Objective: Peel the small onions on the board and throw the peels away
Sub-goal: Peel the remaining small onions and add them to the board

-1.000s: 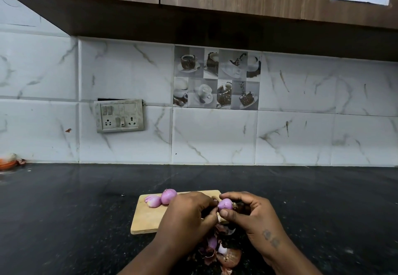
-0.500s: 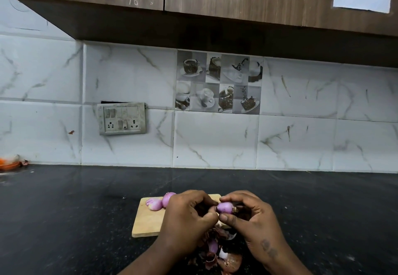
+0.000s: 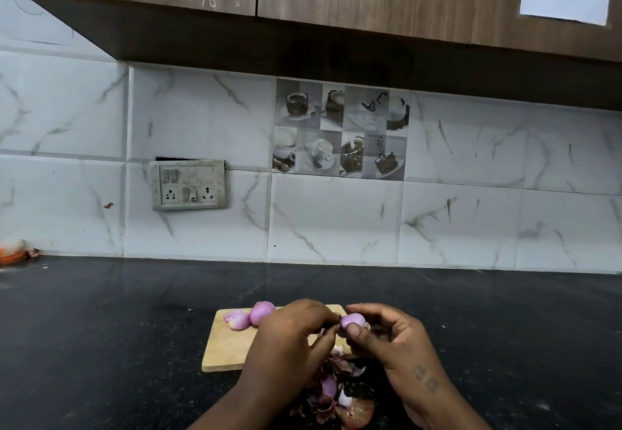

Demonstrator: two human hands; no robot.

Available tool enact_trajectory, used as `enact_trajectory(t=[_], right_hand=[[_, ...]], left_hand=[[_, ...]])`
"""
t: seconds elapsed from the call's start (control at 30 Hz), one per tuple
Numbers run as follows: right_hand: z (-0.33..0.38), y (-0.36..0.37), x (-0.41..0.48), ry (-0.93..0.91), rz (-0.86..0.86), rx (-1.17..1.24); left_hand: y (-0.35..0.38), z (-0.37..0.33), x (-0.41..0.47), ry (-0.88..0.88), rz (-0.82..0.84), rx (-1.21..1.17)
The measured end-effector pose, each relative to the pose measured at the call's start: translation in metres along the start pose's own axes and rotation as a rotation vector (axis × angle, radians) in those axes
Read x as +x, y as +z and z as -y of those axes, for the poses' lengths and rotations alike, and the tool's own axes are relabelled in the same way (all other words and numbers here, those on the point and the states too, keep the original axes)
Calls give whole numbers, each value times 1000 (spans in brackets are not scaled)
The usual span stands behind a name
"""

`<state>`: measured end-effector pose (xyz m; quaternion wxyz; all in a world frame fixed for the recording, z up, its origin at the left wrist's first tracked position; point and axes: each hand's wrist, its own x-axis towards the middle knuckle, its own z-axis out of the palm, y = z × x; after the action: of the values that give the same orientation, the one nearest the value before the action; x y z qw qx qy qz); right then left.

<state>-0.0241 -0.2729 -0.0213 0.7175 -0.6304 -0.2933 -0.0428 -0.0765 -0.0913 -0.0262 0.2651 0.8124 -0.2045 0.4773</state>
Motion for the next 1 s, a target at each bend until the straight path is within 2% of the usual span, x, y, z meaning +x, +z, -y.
enact_trajectory(t=[0.13,0.33,0.5,0.63,0.7,0.9,1.0], right_hand=[[3,1,-1,-69,-13,-86],[1,2,-1,-157,-24,-110],[-1,4,-1,-252,-56,-84],[-1,3,0,-258,-58,-46],[-1,2,1,-231,-65,-38],[1,0,1,-151,-86,-27],[0,2,0,-139,-83,-52]], left_hand=[[5,-1,-1,62,-2,208],[7,-2,0,80,-44,211],[5,-2,3,-16,-78,27],[2,2,4,-303,-74,-279],[1,3,5,-364,-39,-392],[2,1,1,-116,-31,-94],[4,1,0,-56,-41,37]])
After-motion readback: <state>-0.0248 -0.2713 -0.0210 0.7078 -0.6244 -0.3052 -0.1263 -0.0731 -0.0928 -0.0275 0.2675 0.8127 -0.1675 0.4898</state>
